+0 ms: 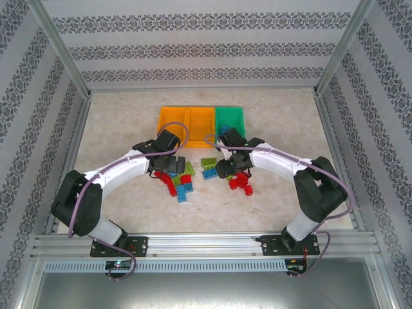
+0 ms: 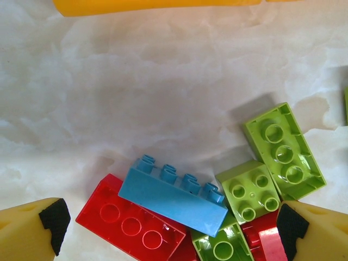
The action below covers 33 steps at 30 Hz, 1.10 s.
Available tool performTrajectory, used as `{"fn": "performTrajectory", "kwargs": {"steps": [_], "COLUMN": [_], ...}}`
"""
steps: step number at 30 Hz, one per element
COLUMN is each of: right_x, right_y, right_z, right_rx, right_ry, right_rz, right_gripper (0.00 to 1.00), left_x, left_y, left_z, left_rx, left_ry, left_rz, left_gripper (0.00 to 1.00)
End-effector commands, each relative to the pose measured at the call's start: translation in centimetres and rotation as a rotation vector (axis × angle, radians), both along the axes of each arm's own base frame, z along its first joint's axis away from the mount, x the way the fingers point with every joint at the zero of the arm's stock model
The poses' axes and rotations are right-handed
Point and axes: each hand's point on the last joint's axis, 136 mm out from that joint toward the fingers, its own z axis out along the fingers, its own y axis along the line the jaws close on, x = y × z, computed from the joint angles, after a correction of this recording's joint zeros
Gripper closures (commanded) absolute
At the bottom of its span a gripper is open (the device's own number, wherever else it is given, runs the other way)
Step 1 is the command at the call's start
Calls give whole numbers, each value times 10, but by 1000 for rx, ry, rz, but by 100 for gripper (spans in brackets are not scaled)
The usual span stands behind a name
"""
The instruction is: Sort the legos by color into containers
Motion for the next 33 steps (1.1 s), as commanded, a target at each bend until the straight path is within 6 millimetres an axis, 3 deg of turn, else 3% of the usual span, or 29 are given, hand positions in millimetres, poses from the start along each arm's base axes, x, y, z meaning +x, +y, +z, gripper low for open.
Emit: {"fn": "performTrajectory", "kwargs": {"steps": [1,7,14,17,20,26,33], "right_x": [-13,-12,-6,-4,-3,3,40], "right_y": [7,3,5,5,10,20,45], "right_z": [-9,-24,-24,-21,-9,26,76], "right_rx": [-36,-108,-113,-113,-72,39,272], "right_ry": [53,73,64,56,37,-5,-82], "right_rz": [77,77,61,46,38,35,-24], "right_gripper": [47,53,65,75,82,85,84], "left_x": [11,10,10,10,10,11,12], "left_y": [4,5,5,6,6,8,3], "left_z": [11,10,9,9,9,12,16], "left_rx": [4,2,5,5,7,10,-16], "left_ry": [-43,-42,-42,-43,-46,-63,-88], "left_rz": [19,22,24,25,26,25,-5], "left_gripper": [1,1,1,1,1,1,1]}}
